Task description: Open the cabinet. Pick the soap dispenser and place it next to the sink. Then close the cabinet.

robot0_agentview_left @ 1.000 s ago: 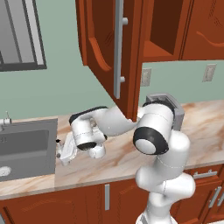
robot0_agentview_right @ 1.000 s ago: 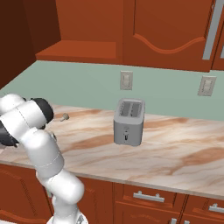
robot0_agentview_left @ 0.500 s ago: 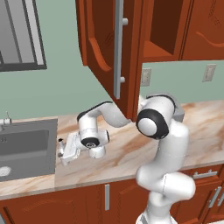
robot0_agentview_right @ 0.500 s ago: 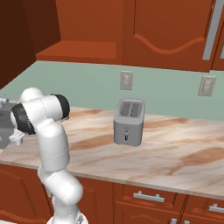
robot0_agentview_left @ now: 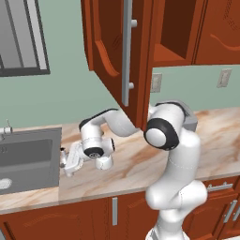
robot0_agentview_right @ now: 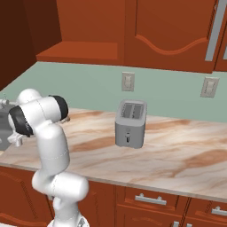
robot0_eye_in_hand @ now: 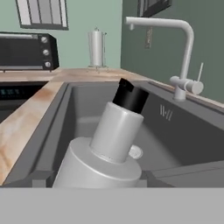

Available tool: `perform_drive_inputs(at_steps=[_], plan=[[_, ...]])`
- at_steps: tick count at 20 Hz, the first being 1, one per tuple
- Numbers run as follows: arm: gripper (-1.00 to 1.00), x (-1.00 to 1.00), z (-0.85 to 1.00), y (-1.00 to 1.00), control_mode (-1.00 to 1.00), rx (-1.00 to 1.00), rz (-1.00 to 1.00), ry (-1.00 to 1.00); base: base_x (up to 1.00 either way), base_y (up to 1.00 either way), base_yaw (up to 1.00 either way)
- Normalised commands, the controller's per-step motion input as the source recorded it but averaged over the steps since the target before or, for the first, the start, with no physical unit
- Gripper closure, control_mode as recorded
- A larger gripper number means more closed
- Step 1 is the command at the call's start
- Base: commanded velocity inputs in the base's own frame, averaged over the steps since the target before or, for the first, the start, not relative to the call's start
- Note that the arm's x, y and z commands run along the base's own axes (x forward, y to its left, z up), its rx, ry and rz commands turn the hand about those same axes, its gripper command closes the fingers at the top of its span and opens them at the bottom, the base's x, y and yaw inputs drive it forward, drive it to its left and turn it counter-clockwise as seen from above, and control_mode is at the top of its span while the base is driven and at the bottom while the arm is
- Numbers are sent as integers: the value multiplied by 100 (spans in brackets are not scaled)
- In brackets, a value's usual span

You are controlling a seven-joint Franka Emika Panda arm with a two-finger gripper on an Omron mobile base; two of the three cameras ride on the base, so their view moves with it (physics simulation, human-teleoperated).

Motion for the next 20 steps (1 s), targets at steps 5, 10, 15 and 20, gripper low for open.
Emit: perform_drive_inputs(at_steps=[5,10,15,20], plan=[[100,-20,-40,0,-100,-6,0,-3,0,0,0],[100,-27,-41,-1,-100,-6,0,-3,0,0,0],[100,-31,-41,-9,-100,-3,-1,-1,0,0,0],[100,-33,-43,-18,-100,-1,-2,-1,0,0,0]])
